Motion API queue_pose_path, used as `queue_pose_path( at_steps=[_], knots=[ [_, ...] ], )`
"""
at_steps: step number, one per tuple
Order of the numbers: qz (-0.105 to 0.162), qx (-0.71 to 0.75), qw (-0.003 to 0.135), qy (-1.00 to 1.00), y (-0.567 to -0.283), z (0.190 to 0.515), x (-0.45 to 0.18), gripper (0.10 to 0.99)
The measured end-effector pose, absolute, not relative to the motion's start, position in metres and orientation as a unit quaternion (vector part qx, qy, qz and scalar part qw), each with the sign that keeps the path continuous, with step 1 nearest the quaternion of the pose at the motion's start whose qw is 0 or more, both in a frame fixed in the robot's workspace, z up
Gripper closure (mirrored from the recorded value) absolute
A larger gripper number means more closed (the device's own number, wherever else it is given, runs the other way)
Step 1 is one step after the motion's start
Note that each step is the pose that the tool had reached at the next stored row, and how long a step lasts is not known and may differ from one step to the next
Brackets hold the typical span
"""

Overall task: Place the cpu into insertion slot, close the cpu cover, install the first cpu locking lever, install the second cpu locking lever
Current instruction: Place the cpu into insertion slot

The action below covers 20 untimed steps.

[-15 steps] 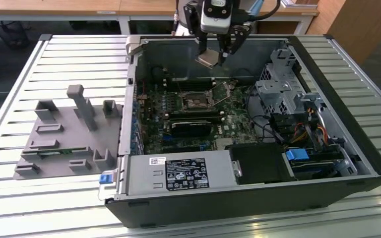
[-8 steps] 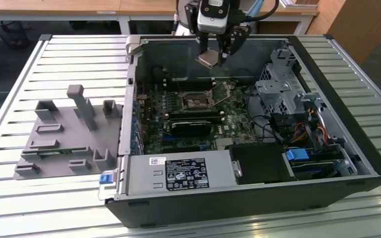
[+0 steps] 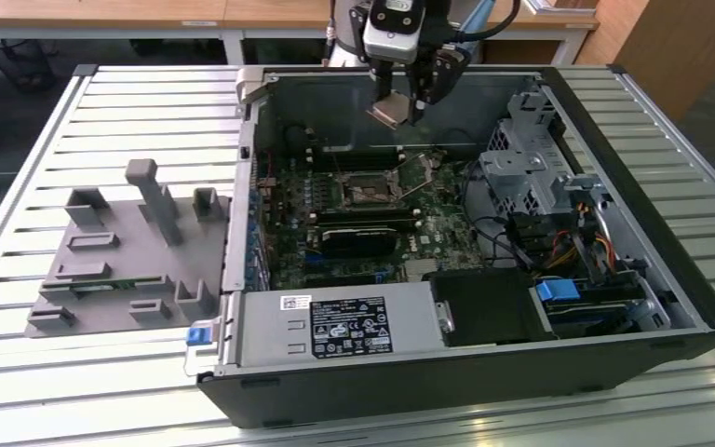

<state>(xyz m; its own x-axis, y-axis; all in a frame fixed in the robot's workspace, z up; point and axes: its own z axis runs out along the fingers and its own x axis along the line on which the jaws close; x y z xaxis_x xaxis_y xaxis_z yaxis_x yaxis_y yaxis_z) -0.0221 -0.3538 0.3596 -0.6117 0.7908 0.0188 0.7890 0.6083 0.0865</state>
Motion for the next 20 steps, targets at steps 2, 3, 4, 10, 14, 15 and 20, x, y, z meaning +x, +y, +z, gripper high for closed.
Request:
queue_pose_path(
  at_steps=[2,3,4,10,14,15,20],
  knots=[
    [0.043,0.448,0.011,0.893,-0.3537,0.3594,-0.0221,0.545],
    [0.043,0.452,0.011,0.891,-0.3537,0.3594,-0.0221,0.545],
    [0.043,0.456,0.011,0.889,-0.3536,0.3593,-0.0221,0.545],
    [0.042,0.485,0.013,0.873,-0.3529,0.3585,-0.0221,0.545],
    [0.042,0.509,0.014,0.86,-0.3527,0.3579,-0.0221,0.545],
    [0.042,0.514,0.014,0.857,-0.3527,0.3576,-0.0221,0.545],
    [0.041,0.542,0.016,0.839,-0.3524,0.3561,-0.0221,0.545]
  ],
)
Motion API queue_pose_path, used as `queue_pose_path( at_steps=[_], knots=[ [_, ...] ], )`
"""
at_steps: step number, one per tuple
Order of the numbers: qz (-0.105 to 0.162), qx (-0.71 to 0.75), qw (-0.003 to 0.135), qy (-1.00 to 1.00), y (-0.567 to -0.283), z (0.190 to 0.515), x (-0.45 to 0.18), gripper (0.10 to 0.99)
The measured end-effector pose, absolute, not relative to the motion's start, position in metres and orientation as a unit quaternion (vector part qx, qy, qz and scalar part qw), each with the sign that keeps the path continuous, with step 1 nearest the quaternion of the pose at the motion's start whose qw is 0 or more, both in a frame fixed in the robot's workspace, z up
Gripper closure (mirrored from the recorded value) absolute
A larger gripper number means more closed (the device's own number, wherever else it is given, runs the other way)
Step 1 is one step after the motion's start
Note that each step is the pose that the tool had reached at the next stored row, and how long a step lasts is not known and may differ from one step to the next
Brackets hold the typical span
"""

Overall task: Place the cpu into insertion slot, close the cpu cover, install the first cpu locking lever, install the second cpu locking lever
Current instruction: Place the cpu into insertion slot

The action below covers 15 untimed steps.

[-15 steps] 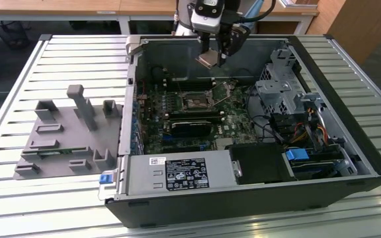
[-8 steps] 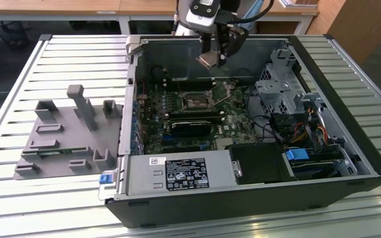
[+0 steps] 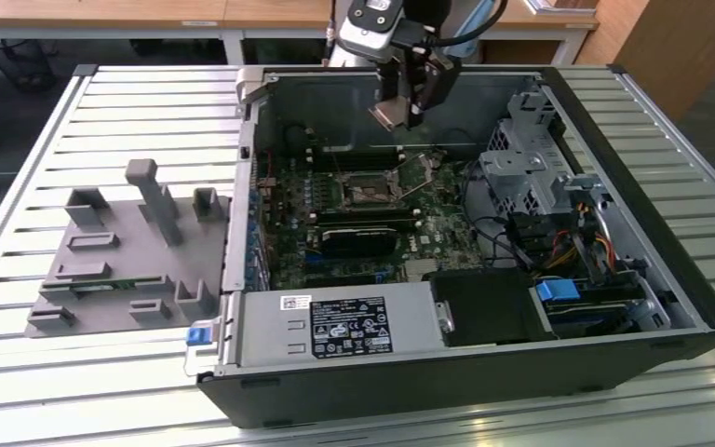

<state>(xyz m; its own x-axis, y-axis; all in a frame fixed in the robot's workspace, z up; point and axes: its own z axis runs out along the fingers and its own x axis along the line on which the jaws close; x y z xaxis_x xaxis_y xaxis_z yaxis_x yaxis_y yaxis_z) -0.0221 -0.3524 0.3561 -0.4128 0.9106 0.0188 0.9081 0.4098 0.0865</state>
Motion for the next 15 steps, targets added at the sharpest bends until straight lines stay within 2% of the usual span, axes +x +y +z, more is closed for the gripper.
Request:
queue_pose_path(
  at_steps=[15],
  knots=[
    [0.039,0.64,0.02,0.767,-0.3522,0.3517,-0.0221,0.545]
  ],
)
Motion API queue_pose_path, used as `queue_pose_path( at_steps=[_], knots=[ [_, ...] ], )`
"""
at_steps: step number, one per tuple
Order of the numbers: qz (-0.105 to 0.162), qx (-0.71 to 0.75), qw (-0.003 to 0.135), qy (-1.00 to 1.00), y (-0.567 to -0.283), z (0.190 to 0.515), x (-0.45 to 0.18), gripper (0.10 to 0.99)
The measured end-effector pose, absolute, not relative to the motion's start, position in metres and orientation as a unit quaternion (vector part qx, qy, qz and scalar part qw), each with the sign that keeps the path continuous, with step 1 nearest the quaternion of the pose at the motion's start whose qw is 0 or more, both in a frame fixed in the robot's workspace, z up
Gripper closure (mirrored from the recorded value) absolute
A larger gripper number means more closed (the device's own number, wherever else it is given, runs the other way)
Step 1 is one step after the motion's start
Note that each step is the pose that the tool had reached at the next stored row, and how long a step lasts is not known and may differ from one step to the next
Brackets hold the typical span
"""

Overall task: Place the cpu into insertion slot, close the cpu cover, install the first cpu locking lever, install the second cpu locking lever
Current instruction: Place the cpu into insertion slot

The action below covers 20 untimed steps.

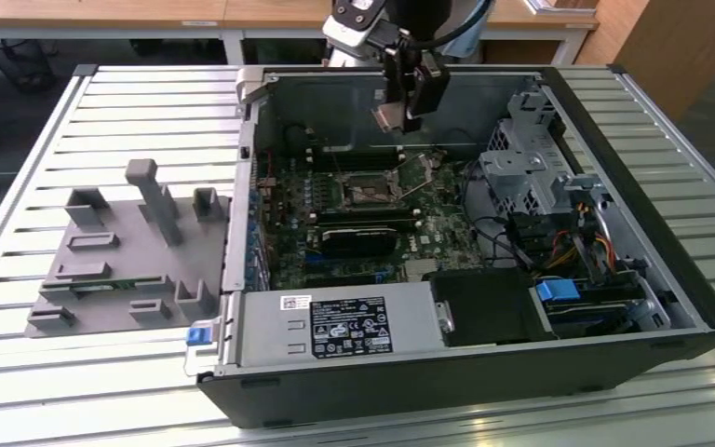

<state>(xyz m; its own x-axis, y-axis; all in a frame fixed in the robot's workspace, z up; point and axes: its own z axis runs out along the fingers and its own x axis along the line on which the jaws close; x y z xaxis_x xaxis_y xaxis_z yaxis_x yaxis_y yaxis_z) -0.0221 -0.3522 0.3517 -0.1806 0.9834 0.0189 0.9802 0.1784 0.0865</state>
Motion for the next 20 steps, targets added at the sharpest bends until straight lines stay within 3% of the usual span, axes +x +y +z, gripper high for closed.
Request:
queue_pose_path(
  at_steps=[20],
  knots=[
    [0.033,0.681,0.019,0.731,-0.34,0.337,-0.022,0.545]
  ],
)
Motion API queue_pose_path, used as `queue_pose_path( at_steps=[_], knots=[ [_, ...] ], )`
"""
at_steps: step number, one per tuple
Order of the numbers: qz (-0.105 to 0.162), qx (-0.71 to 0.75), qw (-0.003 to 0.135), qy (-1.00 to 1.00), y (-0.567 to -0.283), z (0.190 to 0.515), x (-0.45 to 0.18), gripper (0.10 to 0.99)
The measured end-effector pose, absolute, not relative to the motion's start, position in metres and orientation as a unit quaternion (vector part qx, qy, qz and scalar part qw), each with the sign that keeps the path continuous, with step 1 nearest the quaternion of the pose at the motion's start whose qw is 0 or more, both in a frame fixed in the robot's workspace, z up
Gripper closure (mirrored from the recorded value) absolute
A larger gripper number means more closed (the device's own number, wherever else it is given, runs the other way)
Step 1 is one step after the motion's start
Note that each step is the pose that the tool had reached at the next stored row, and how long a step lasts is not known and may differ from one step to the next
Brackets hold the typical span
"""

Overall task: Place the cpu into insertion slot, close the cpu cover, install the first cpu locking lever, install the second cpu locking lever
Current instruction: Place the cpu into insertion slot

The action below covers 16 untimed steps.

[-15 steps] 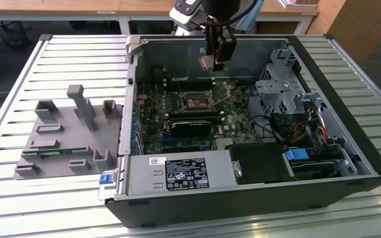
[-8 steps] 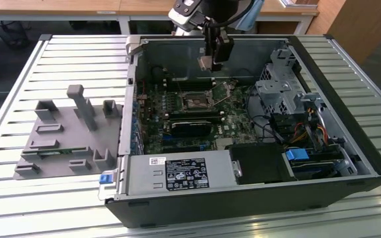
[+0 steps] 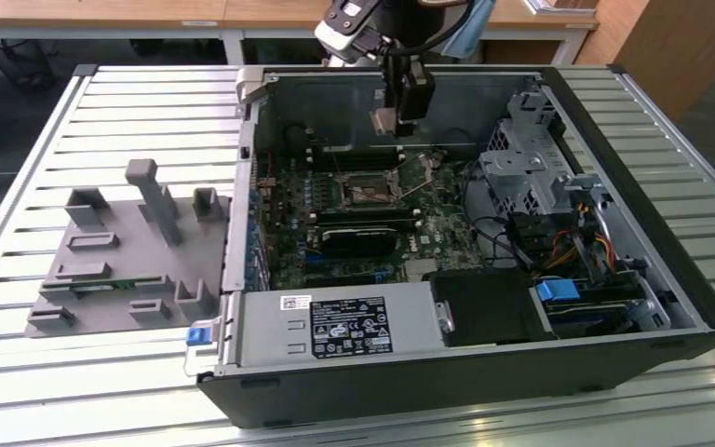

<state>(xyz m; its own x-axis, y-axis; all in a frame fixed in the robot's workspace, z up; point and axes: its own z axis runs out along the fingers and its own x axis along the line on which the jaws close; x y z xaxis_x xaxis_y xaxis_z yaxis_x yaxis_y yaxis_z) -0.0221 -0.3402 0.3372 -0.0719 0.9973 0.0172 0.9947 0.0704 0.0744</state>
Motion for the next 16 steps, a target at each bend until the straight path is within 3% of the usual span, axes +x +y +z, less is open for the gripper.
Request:
queue_pose_path(
  at_steps=[16],
  knots=[
    [0.032,0.682,0.018,0.731,-0.339,0.326,-0.022,0.545]
  ],
)
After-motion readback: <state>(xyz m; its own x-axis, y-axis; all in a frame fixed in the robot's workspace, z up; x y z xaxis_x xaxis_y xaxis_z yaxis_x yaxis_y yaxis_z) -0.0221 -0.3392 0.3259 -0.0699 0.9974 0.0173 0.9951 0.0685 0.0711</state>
